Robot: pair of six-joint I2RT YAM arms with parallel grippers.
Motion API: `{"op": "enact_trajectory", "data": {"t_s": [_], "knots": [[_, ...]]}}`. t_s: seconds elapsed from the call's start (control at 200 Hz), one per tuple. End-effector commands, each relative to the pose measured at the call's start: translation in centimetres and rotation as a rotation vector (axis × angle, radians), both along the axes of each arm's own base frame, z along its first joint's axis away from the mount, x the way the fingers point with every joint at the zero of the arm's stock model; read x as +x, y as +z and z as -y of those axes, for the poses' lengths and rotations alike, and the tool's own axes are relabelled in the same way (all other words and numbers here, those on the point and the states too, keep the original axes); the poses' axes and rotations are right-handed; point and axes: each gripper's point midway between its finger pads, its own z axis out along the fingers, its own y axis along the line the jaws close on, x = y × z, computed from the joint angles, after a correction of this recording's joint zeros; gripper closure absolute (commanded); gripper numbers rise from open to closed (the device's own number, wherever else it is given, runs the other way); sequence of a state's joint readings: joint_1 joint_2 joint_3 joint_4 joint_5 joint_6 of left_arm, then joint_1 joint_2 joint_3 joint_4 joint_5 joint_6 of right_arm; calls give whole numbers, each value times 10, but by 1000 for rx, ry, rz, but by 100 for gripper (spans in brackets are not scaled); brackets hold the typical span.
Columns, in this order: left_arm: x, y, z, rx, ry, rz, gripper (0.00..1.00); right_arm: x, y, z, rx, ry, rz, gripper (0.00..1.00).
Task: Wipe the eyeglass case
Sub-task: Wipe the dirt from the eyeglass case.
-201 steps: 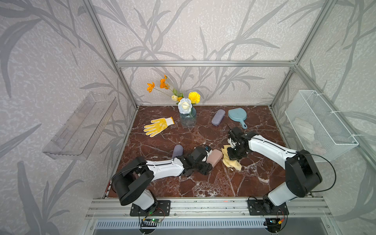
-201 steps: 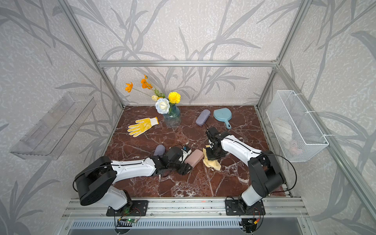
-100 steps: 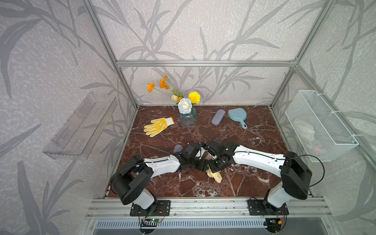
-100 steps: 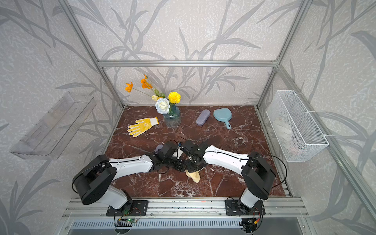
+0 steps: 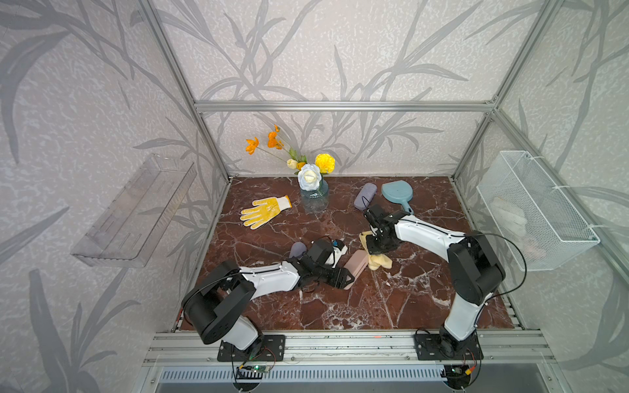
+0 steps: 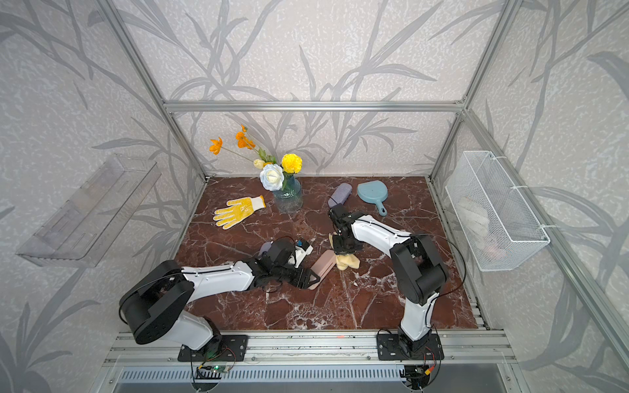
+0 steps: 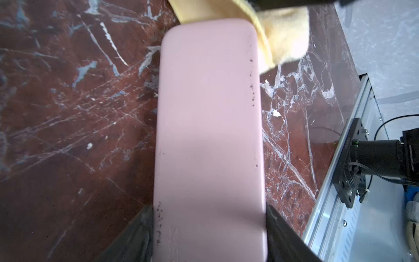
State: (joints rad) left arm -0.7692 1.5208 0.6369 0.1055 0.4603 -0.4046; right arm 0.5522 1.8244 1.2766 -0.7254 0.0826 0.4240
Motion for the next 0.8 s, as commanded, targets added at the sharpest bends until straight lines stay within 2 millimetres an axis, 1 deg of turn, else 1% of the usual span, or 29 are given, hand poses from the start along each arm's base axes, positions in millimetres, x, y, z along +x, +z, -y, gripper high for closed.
{"op": "enact_trajectory", "data": {"t_s": [0.0,0.045,0.05,0.075,0.09,0.14,0.15,0.185,0.19,0.235,0.26,0.31,0.38,0.41,0.455,0.535,0.555,0.56,0.585,0.615,0.62,0.625,0.64,0.655,0.66,0.665,0.68,0.735,0.795], "knots": [[-32,-19,-12,48,-53,-115,96,8,34,3,-71,53,126,100],[-31,-19,-13,46,-46,-116,96,-4,41,4,-91,78,130,100],[-31,-19,-13,46,-45,-117,96,-6,45,4,-90,83,137,100],[-31,-19,-14,45,-41,-118,96,-14,54,3,-87,96,152,100],[-31,-20,-14,46,-39,-118,96,-17,56,2,-86,103,153,100],[-29,-20,-15,45,-33,-120,96,-36,65,-8,-51,145,155,100],[-29,-20,-15,45,-32,-121,96,-44,67,-13,-31,158,148,100],[-27,-19,-15,40,-27,-120,96,-57,70,-23,13,180,135,100],[-28,-19,-15,40,-28,-121,96,-62,71,-27,27,187,131,100],[-26,-17,-15,33,-26,-119,96,-81,73,-41,81,210,117,100],[-25,-17,-15,31,-23,-122,96,-95,73,-53,121,228,97,100],[-23,-15,-15,23,-23,-121,96,-112,70,-71,178,246,66,100],[-21,-13,-14,15,-18,-124,96,-126,60,-89,255,237,10,100],[-21,-12,-14,11,-20,-124,96,-124,54,-92,271,221,7,100],[-22,-12,-14,10,-20,-126,96,-114,44,-87,242,187,15,100],[-23,-11,-15,7,-20,-131,96,-84,29,-72,204,139,29,100],[-24,-11,-14,5,-21,-132,96,-73,23,-65,185,119,33,100],[-24,-11,-15,4,-21,-131,96,-73,23,-65,185,119,33,100],[-24,-11,-15,5,-19,-131,96,-58,18,-53,157,90,39,100],[-24,-10,-15,5,-21,-132,96,-43,15,-42,123,70,55,100],[-24,-10,-15,5,-21,-132,96,-43,15,-42,123,70,55,100],[-25,-11,-15,6,-21,-134,96,-37,14,-37,112,62,58,100],[-25,-10,-15,5,-20,-132,96,-32,12,-31,89,52,65,100],[-25,-10,-15,4,-19,-131,96,-22,15,-22,60,35,89,100],[-24,-10,-15,3,-18,-131,96,-22,15,-22,60,35,89,100],[-24,-10,-15,3,-19,-131,96,-18,10,-18,36,31,85,100],[-24,-10,-15,2,-17,-132,96,-11,9,-10,6,24,91,100],[-24,-10,-15,1,-16,-129,96,9,18,7,-76,13,138,100],[-24,-12,-16,5,-16,-134,96,21,35,19,-164,28,195,100]]}}
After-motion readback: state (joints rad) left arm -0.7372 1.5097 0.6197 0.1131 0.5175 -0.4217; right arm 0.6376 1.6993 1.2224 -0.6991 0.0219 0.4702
